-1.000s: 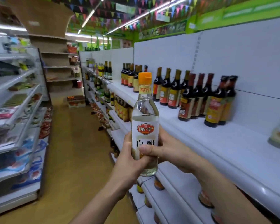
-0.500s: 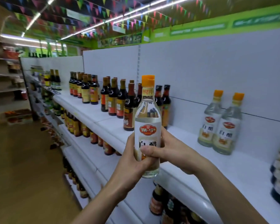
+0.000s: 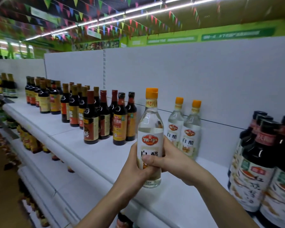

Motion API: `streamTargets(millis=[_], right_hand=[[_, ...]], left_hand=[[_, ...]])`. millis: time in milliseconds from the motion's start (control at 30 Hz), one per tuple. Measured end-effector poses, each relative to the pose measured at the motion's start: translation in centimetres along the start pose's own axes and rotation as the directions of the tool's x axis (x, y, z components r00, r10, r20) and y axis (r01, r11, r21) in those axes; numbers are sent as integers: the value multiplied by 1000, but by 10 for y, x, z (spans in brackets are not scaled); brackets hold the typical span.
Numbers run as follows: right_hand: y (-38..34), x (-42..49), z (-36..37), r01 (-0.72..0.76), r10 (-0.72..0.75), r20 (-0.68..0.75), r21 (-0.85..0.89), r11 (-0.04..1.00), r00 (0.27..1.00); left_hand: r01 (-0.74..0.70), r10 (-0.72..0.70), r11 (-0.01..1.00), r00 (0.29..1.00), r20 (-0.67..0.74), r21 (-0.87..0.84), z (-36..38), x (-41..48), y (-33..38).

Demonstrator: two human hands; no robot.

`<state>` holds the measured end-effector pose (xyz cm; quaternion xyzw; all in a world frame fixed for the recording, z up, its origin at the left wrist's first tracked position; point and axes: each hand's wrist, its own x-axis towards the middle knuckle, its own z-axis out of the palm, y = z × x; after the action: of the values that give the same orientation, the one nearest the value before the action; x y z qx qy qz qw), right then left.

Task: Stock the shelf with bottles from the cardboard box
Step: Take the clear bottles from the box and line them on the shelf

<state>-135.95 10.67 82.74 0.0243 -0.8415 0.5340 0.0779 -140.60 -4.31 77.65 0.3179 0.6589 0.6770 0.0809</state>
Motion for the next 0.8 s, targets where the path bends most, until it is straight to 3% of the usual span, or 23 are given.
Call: streamTargets(millis=[400, 800], right_hand=[[33, 5, -24, -76, 76, -165, 8, 997, 983], [60, 19, -27, -118, 117, -279, 14, 993, 953]], left_hand=[[79, -80, 997, 993, 87, 7, 28, 38, -23], [102, -114, 993, 958, 265, 59, 22, 86, -53]])
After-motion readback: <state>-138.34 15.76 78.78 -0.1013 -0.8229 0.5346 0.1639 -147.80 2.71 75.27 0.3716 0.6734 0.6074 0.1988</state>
